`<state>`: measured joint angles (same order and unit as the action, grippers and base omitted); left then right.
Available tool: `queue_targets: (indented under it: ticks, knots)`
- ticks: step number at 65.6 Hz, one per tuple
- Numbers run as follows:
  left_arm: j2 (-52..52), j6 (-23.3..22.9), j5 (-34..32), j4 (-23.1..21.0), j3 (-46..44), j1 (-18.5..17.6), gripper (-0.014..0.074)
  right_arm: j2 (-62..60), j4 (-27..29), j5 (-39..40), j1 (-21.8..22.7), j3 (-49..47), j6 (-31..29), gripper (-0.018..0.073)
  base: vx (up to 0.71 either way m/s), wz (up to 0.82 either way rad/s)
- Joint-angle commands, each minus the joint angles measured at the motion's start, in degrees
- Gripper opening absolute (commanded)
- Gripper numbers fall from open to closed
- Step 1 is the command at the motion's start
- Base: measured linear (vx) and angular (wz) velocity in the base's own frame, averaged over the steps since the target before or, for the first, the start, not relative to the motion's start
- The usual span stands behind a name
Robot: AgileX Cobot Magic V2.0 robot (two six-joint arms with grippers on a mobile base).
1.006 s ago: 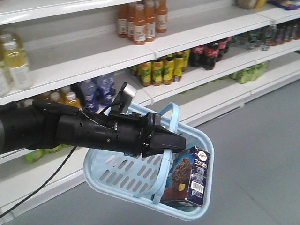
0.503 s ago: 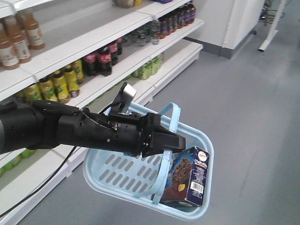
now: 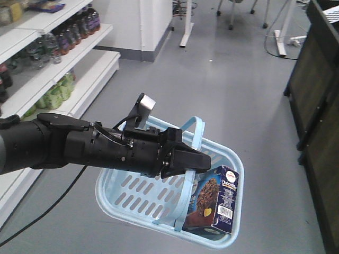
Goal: Left arm holds basket, right arm returns cookies
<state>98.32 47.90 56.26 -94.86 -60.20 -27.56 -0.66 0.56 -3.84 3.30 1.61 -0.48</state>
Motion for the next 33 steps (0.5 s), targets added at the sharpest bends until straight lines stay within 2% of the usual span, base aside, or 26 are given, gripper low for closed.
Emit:
queue_targets:
  ticks: [1,15,33]
  knots:
    - [-3.30,0.34,4.03,-6.68,-1.49,-0.38,-0.0003,-0.49,-0.56,4.32,0.06,0.98,-0.11,-0.0006,0.13,-0.67]
    - [-3.30,0.34,4.03,-6.68,-1.49,-0.38,-0.0003,-0.49,-0.56,4.32,0.06,0.98,-0.11,-0.0006,0.13,-0.55]
    - [-3.30,0.34,4.03,-6.68,-1.49,-0.38,-0.0003,-0.49,-0.56,4.32,0.06,0.98,-0.11,-0.0006,0.18,-0.29]
